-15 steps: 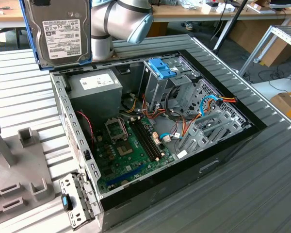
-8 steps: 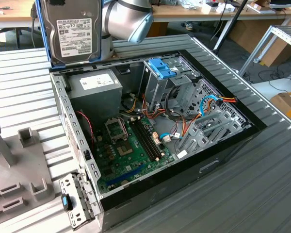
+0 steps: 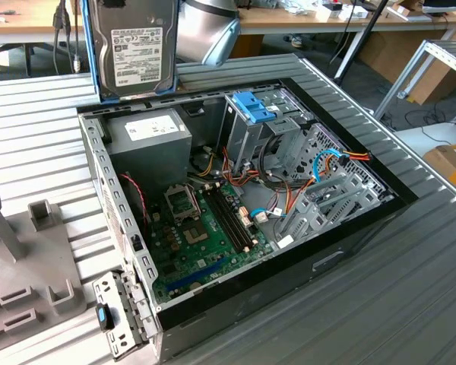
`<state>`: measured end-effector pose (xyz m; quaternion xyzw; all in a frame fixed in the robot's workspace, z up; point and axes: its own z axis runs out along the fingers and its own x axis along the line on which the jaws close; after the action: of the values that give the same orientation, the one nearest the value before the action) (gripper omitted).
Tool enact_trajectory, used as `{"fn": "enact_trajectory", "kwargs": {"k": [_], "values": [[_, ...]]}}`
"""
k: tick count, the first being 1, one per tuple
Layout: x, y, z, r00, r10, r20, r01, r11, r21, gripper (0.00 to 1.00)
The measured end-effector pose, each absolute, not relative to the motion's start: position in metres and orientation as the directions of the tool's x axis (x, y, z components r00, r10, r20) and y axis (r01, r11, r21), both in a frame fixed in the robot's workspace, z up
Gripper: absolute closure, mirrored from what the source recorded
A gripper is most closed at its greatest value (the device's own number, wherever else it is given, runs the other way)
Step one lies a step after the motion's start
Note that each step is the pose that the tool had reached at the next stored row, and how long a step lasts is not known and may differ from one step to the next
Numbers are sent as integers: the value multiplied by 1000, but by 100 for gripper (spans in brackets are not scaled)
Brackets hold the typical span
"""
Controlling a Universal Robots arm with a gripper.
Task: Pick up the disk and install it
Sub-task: 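Pick up the disk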
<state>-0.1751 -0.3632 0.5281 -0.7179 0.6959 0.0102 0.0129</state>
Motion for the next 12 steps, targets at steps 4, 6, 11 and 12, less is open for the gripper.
{"fn": "enact_trajectory", "kwargs": {"k": [4,6,11,12], "values": [[-164,-363,528,32,-999,-33,-999,-31,-4,63],[-153,-362,528,32,-999,-33,-999,-32,-4,63],[-133,-361,528,33,-999,-33,-999,-33,-4,63],[-131,-361,528,33,-999,-33,-999,-33,-4,63]]}}
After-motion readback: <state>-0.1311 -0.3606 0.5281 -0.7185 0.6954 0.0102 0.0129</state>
